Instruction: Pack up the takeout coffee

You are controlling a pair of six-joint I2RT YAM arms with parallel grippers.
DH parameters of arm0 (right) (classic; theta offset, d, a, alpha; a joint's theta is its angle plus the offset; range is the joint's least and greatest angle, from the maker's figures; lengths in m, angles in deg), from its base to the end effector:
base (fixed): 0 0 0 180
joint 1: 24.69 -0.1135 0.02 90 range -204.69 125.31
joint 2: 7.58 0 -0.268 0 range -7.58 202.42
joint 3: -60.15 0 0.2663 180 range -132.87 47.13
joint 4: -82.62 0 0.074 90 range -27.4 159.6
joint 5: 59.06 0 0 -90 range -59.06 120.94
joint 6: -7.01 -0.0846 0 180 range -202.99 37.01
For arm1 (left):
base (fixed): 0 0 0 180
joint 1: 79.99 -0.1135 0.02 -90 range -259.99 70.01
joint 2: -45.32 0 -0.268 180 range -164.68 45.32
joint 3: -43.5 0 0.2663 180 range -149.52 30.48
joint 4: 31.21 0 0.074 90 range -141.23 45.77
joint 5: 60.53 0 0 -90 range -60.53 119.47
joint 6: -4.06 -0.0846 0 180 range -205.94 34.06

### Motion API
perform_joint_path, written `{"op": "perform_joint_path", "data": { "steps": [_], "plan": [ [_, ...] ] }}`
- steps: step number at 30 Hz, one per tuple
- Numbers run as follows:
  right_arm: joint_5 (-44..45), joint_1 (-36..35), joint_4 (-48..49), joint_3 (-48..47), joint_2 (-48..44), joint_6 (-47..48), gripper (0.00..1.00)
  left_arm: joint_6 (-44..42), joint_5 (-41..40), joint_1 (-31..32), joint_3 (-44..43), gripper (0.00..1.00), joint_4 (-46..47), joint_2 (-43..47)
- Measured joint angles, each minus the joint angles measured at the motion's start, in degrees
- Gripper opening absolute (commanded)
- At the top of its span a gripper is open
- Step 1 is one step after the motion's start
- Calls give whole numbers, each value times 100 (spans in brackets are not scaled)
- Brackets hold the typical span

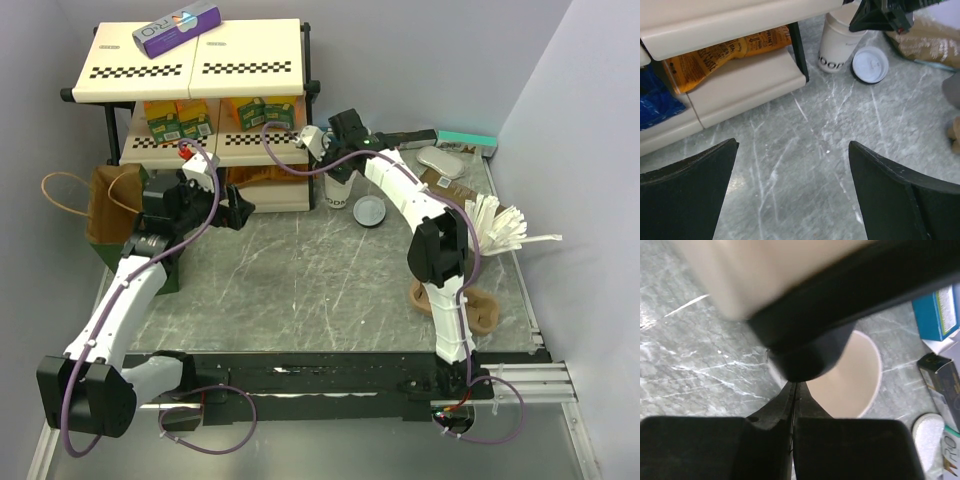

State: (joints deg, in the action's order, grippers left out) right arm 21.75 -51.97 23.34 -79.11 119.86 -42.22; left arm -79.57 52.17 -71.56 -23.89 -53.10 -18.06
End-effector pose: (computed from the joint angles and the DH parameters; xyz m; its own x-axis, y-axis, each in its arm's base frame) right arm 0.4827 0.2641 0.2648 -0.1378 -0.7964 -0.5889 -0.8430 0.4065 -0.3524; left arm 0.3021 -0.0778 0.3250 -0.3571 -0.0505 -0.9327 0.4618 0.8584 -0.2233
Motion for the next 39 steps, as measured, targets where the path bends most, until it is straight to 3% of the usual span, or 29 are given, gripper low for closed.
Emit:
{"op": "perform_joint_path", "data": {
  "steps": [5,9,16,24,39],
  "plan": [
    [101,-90,28,96,-247,-63,0,879,7,26,278,99,374,-26],
    [168,-184,162,743,-960,-385,0,2020,210,149,748,99,1115,-234],
    [142,-426,256,1340,-1781,-1259,0,3080,728,503,1078,100,2328,-946],
    [144,-1036,310,2267,-2013,-1965,0,3432,1193,824,1434,100,3209,-1021],
    [122,-1414,352,2124,-1827,-2258,0,4046,1233,866,1469,99,3578,-2105]
  ]
}}
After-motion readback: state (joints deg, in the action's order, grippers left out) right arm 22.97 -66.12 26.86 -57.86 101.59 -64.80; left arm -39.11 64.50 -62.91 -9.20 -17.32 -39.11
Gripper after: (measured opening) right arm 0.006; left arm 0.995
